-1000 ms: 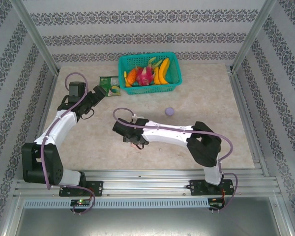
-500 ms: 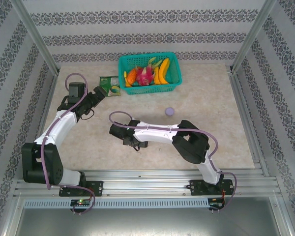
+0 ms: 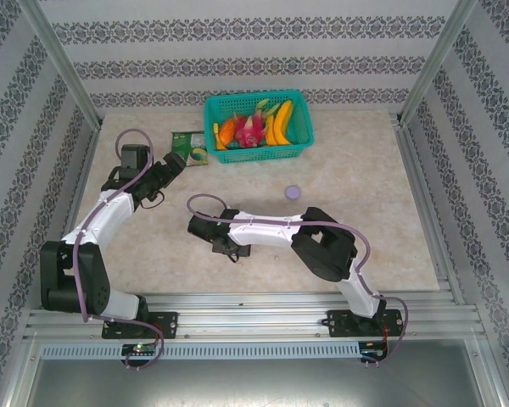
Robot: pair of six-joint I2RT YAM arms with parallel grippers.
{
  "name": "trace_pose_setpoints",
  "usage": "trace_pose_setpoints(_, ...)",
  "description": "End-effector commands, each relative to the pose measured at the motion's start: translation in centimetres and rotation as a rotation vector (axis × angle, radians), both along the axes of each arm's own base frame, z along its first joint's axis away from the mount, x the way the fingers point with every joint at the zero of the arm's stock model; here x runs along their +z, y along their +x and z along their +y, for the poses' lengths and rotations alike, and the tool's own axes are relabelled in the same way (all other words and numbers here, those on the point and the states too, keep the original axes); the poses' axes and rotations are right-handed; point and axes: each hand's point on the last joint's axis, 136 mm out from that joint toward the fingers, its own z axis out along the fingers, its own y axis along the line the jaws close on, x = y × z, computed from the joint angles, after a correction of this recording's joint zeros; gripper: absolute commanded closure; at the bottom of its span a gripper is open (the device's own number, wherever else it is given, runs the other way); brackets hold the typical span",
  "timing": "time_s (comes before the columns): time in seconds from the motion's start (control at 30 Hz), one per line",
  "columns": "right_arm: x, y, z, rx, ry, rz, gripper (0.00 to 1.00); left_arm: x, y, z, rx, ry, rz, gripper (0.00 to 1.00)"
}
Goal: Insert the wireless bluetooth earbuds into the charging case
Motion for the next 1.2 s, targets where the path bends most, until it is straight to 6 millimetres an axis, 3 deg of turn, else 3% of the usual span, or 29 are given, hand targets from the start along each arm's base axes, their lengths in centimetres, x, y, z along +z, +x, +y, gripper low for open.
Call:
trace_pose_setpoints(0.0,-1.3,-0.4,0.2,-0.028,0.021,0.022,0.45,-0.1,0.2,0.2,0.005,-0.017,-0.014,0.00)
trace_pose_setpoints(0.1,-1.1,-0.4,0.2,-0.035,0.028,0.013,0.52,-0.1,-0.1,0.2,0.006,-0.016,-0.018,0.00)
trace_pose_setpoints(0.37,1.0,-0.3,-1.1,-0.040,0.016,-0.084,0.57,-0.3,-0.7,-0.3,-0.007,-0.048,-0.032,0.00)
trace_pose_setpoints(0.6,4.0,-0.4,-5.1,-0.060,0.011,-0.178,0.57,1.0,-1.1,-1.5,-0.032,-0.121,-0.127,0.00)
trace_pose_setpoints(0.9,5.1,0.6,-11.1,-0.139,0.033,-0.232,0.56,1.9,-2.2,-6.3,-0.176,-0.169,-0.204,0.00)
trace_pose_setpoints(1.17,4.1,2.7,-16.1,-0.204,0.048,-0.221,0.55,1.1,-3.3,-11.4,-0.297,-0.146,-0.261,0.00)
